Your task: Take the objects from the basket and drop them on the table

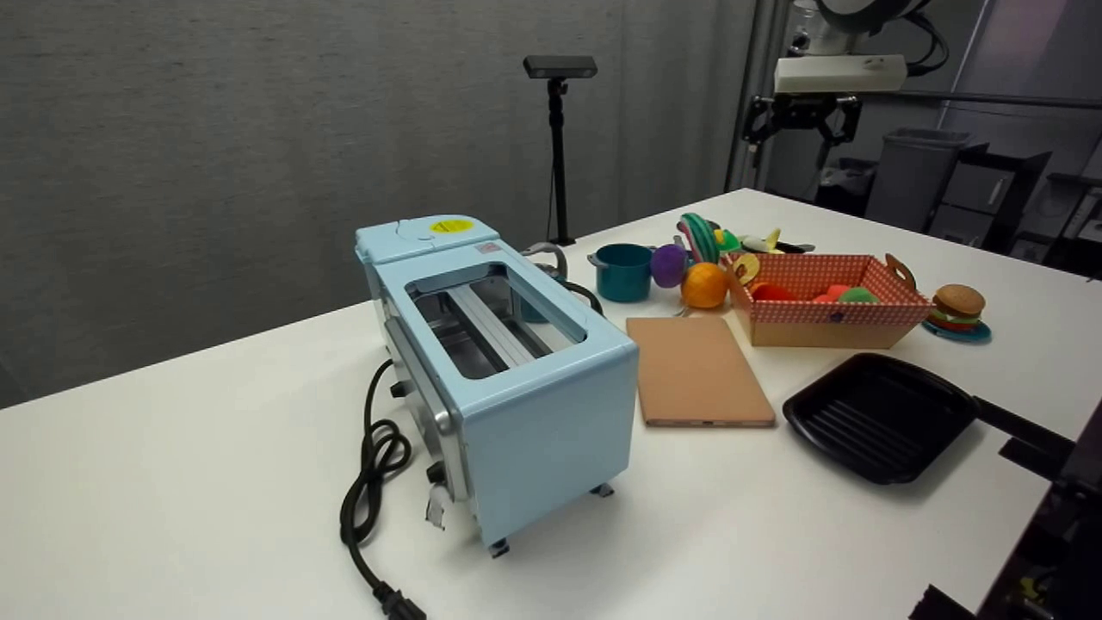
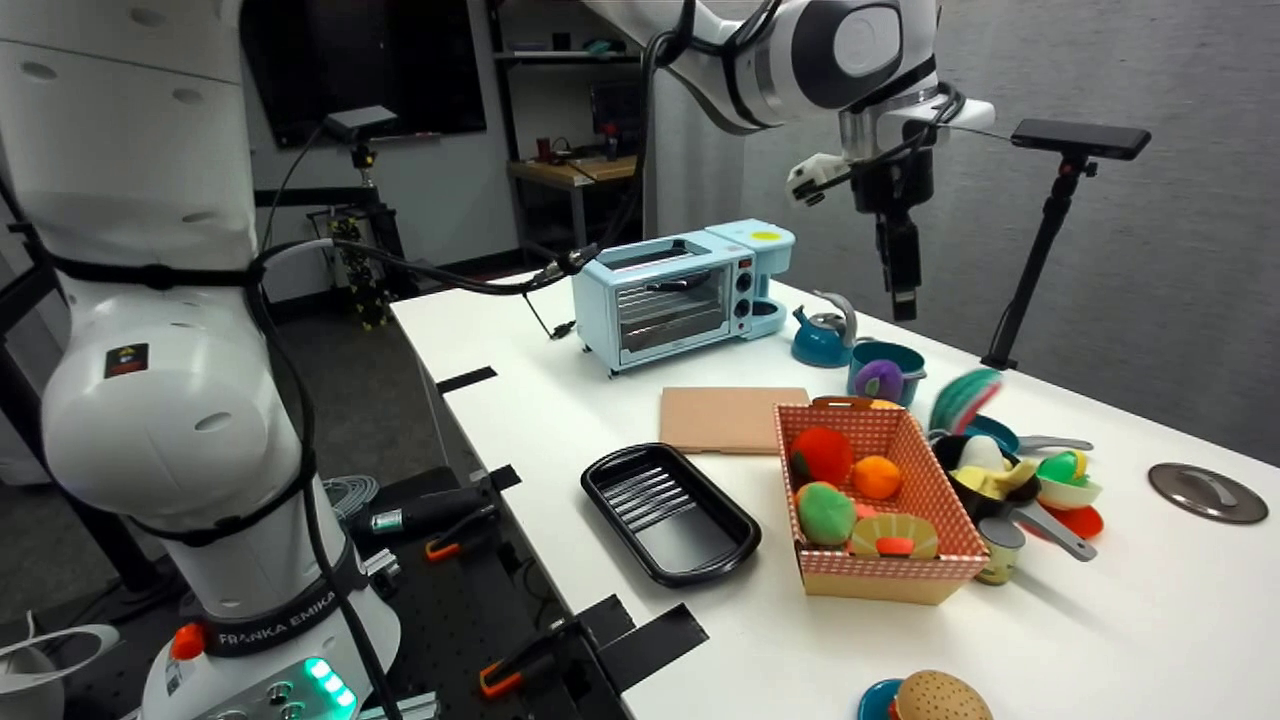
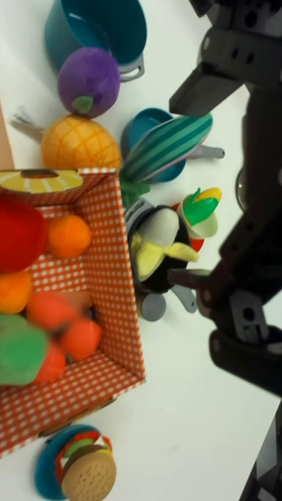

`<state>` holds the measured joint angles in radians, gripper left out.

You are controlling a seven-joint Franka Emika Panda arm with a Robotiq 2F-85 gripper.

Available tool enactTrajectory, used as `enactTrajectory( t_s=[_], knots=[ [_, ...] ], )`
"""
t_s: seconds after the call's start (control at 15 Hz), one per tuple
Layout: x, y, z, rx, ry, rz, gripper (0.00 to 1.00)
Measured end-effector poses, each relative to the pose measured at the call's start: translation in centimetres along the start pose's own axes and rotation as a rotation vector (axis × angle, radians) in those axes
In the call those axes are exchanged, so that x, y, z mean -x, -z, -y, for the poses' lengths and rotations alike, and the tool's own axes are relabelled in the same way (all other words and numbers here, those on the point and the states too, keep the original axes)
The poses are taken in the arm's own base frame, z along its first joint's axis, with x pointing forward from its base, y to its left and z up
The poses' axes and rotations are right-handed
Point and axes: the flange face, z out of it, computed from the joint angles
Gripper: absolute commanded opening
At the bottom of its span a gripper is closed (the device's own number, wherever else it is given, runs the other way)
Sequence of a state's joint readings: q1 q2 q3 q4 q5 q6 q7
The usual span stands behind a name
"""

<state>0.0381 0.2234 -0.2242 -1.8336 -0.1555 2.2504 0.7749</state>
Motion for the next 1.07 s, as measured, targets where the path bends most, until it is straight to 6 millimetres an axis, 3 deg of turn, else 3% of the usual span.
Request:
enactTrajectory(
  t_s=[0.27,0.53,1.07],
  knots=[
    [2.7,-0.3,-6.7,0.036,-0.043,0.063,1.00],
    [5.6,1.7,-11.7,0.032,-0.063,0.071,1.00],
    [5.6,0.7,-10.9,0.046,-0.051,0.079,1.00]
  ],
)
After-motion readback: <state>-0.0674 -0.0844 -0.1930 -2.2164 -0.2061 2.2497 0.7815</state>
